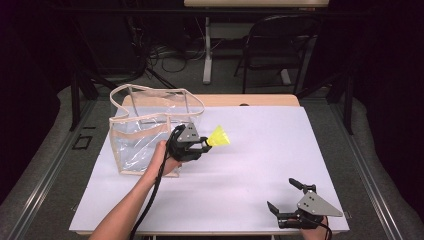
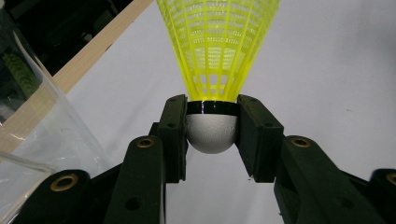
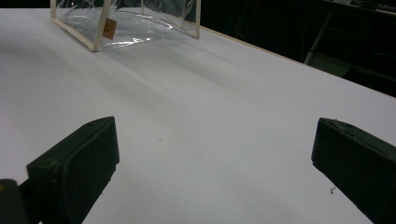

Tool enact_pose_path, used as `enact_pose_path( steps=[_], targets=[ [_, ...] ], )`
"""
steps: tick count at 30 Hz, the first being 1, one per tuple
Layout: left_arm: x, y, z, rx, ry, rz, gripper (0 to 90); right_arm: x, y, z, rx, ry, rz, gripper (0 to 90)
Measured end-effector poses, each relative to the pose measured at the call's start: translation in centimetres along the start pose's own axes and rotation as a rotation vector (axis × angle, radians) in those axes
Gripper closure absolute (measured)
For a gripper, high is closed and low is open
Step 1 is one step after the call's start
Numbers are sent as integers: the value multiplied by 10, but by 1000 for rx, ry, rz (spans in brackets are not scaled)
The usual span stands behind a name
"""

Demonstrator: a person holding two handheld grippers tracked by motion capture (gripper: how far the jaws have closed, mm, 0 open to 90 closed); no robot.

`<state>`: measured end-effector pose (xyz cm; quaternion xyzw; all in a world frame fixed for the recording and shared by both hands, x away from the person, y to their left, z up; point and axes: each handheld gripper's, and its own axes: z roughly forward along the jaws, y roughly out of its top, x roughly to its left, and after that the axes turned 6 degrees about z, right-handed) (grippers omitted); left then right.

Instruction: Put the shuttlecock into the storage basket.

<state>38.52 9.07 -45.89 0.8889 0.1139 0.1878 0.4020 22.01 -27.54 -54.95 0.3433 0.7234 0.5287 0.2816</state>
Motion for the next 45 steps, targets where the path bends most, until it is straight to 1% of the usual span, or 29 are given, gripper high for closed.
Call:
enact_pose_path(
  steps=[3, 6, 9, 14, 24, 28, 37, 45],
  targets=[
    [1, 3, 0, -4, 0, -4, 650, 0, 0, 0, 2, 0, -1, 4],
    [2, 6, 0, -6, 1, 3, 650, 0, 0, 0, 2, -2, 0, 5],
    [4, 9, -1, -11, 1, -4, 651, 0, 0, -1, 2, -3, 1, 5],
    [7, 13, -3, -14, 5, -3, 650, 0, 0, -1, 1, -4, 0, 5],
    [10, 20, -6, -4, 13, 6, 650, 0, 0, -1, 1, -4, 0, 5],
    [11, 24, -8, -9, 15, 4, 651, 0, 1, -1, 1, -4, -1, 5],
    [14, 32, -12, -17, 21, 15, 651, 0, 1, -1, -1, -5, 1, 5],
    [18, 37, -15, -20, 29, 15, 650, 0, 1, -1, -1, -7, -1, 5]
  ],
)
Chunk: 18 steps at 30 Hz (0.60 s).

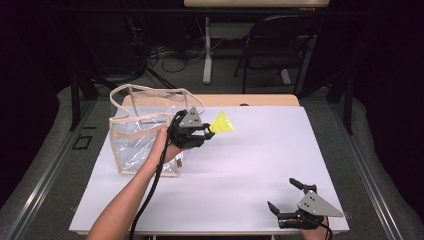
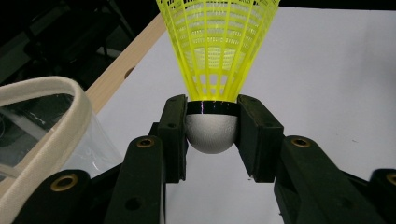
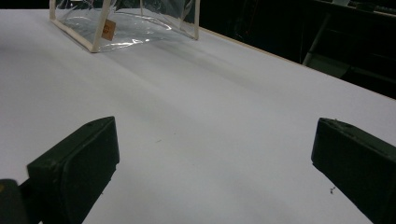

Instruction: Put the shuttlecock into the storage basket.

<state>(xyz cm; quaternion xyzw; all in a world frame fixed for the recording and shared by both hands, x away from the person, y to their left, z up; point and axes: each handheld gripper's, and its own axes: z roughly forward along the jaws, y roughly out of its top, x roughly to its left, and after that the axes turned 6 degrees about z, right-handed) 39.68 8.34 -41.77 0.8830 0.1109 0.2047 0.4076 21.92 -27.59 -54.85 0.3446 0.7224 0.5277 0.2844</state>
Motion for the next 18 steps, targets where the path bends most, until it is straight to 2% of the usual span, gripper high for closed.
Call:
enact_pose_path(
  steps=[18],
  targets=[
    [10, 11, -11, -17, 22, -1, 651, 0, 0, 0, 2, 2, 0, 5]
  ],
)
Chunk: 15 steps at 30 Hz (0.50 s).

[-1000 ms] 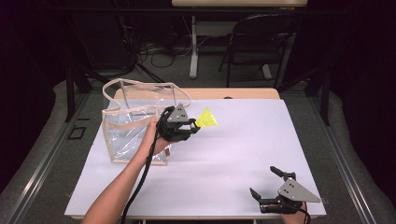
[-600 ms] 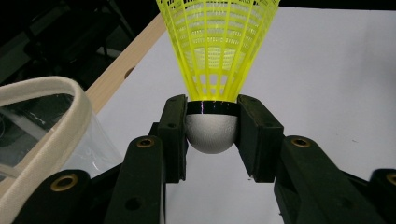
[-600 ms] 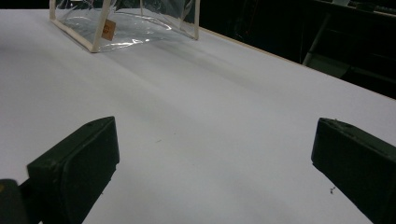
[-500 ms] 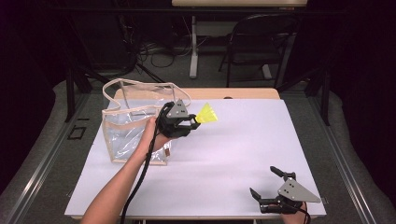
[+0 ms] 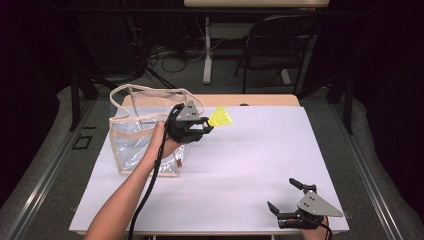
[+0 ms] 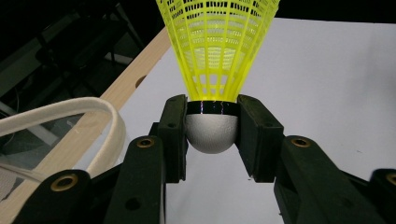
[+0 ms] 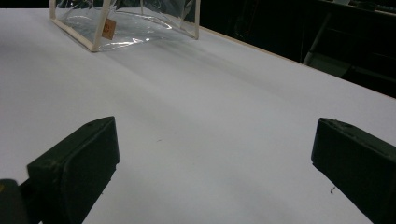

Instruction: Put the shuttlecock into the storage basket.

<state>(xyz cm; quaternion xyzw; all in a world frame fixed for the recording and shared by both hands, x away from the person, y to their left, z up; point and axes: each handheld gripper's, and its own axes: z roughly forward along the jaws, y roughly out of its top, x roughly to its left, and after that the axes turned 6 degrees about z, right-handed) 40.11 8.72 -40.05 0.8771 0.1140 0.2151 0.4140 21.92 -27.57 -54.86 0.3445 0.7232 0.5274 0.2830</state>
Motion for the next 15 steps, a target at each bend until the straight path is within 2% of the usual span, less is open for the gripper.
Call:
enact_pose_path(
  steps=[15],
  targets=[
    [9, 9, -8, -23, 14, -9, 651, 0, 0, 0, 0, 3, 4, 5]
  ],
)
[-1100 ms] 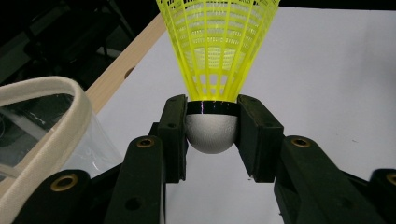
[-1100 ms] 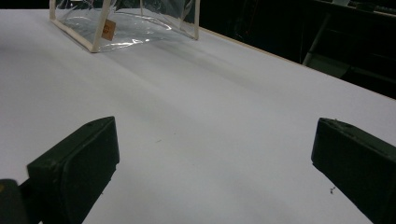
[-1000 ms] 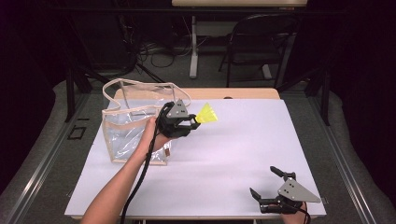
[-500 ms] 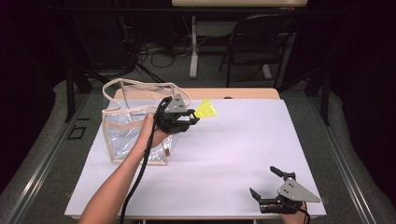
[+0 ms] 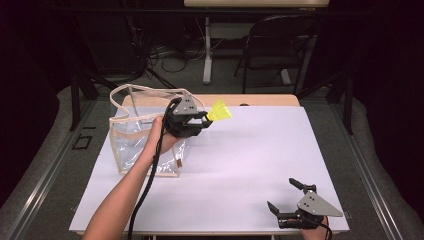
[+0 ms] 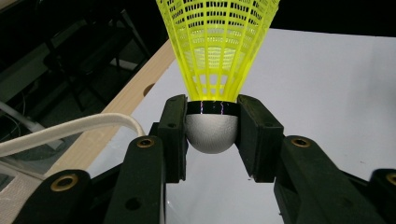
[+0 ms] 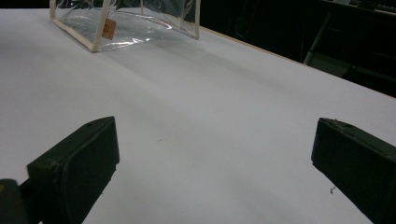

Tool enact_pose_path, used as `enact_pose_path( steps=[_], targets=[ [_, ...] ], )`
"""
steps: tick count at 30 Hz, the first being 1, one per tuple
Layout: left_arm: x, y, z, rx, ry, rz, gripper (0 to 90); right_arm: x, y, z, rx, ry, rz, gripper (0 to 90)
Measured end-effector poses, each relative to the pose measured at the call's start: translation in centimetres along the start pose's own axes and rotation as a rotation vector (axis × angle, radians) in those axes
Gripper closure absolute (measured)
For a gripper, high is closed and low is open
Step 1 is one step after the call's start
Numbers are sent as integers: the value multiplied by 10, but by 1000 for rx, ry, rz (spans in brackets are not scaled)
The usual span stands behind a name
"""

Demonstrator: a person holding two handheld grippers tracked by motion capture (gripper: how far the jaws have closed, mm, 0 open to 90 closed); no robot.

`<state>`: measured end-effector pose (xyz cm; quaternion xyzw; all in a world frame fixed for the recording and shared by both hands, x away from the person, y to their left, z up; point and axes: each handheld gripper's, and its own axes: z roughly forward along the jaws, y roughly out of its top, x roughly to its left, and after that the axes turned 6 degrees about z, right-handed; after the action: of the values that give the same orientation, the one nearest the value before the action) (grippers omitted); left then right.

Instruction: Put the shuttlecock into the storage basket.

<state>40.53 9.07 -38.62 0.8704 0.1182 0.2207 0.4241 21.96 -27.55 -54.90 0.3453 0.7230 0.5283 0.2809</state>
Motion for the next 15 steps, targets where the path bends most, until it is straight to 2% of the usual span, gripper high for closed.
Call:
enact_pose_path(
  steps=[15],
  targets=[
    [11, 9, -9, -20, 28, -6, 651, 0, 0, 0, 0, 1, 0, 5]
  ],
)
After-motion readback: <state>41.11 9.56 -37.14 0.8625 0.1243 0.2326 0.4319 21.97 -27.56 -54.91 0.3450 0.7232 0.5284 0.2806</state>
